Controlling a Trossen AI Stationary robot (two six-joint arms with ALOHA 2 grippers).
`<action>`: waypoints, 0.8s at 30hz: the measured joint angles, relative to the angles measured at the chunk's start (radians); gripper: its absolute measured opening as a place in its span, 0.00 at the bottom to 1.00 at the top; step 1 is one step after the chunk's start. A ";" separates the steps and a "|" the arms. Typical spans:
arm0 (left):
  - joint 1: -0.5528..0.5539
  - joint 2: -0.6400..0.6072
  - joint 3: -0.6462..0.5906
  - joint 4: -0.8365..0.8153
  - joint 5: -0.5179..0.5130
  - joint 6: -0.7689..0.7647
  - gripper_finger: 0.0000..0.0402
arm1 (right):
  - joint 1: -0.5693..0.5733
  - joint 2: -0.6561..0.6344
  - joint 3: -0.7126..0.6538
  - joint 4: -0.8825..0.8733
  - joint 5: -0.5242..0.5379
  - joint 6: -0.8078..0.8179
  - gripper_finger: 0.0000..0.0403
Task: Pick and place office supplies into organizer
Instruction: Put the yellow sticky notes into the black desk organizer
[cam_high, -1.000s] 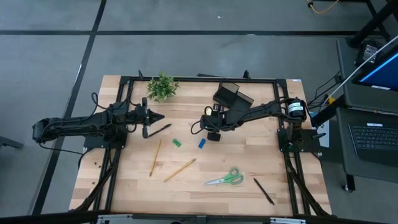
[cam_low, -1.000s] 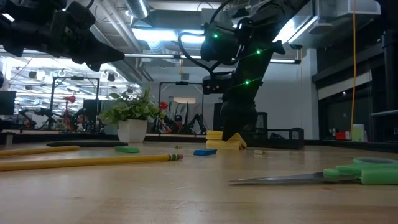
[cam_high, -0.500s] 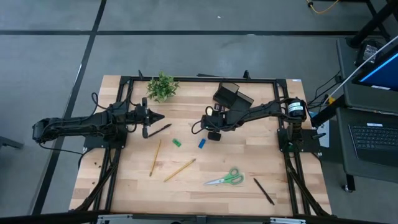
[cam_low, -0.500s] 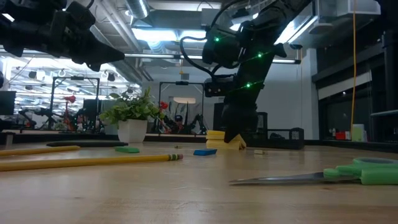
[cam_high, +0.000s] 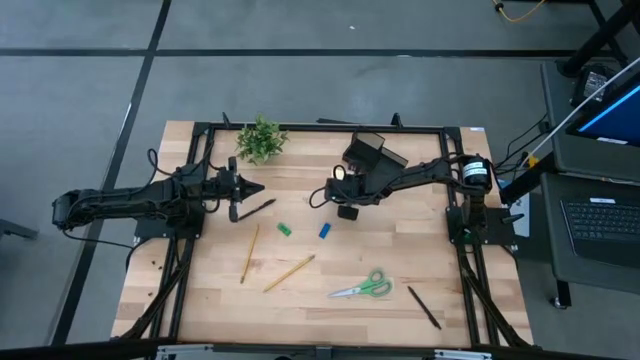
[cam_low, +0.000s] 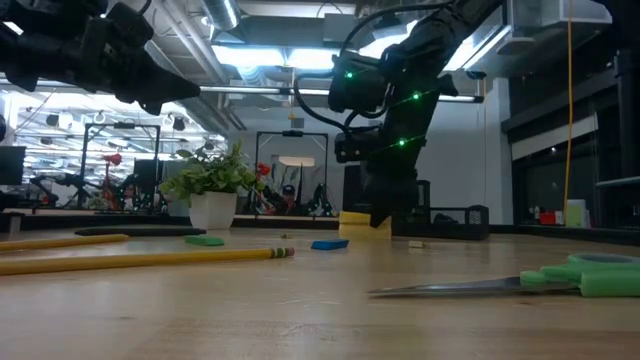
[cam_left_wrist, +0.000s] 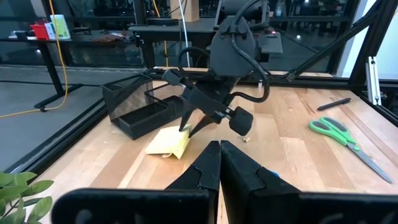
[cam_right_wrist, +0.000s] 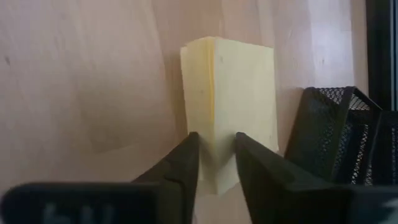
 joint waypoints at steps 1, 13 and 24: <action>0.000 0.000 0.000 0.000 0.000 0.000 0.01 | -0.001 0.000 0.000 0.000 0.000 0.000 0.19; 0.000 0.000 0.000 0.000 -0.007 0.000 0.01 | -0.002 0.000 0.000 -0.001 0.001 0.000 0.03; 0.000 0.000 0.000 0.000 -0.017 0.052 0.01 | 0.000 0.000 0.011 -0.023 0.001 -0.002 0.03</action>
